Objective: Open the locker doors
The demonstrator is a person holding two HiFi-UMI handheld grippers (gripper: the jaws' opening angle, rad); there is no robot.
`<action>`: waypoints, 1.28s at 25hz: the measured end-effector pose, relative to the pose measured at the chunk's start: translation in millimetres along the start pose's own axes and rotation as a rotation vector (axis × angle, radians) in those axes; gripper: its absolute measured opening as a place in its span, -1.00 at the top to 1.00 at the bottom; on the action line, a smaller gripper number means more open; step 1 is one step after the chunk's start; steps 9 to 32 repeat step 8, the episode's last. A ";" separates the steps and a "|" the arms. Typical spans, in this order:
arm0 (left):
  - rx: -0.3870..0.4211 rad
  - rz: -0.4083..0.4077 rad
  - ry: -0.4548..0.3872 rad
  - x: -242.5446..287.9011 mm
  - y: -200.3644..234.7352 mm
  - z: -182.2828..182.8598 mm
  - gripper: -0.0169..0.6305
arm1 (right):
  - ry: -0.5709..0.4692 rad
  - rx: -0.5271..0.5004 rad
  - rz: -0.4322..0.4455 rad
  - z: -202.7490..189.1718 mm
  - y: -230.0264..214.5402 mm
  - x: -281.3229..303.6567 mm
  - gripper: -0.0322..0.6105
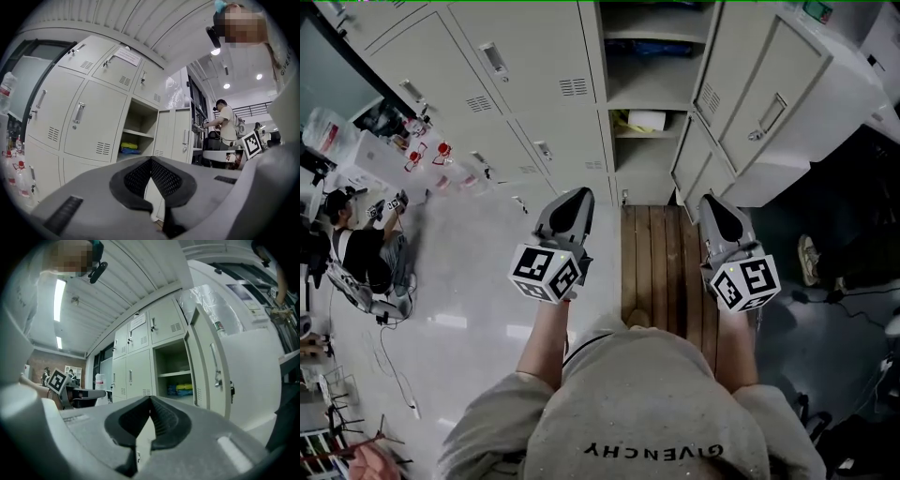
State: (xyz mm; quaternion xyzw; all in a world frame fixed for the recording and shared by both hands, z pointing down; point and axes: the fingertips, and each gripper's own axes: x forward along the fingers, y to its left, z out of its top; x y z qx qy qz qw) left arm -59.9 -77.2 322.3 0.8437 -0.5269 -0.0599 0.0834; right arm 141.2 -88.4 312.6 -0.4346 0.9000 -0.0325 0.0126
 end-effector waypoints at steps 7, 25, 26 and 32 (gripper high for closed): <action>0.019 0.009 -0.002 -6.7 1.5 10.9 0.95 | -0.004 -0.003 0.003 5.7 5.5 0.2 0.90; 0.021 0.010 -0.002 -7.3 2.1 11.6 0.95 | -0.007 -0.001 0.004 5.8 5.3 0.8 0.90; 0.021 0.010 -0.002 -7.3 2.1 11.6 0.95 | -0.007 -0.001 0.004 5.8 5.3 0.8 0.90; 0.021 0.010 -0.002 -7.3 2.1 11.6 0.95 | -0.007 -0.001 0.004 5.8 5.3 0.8 0.90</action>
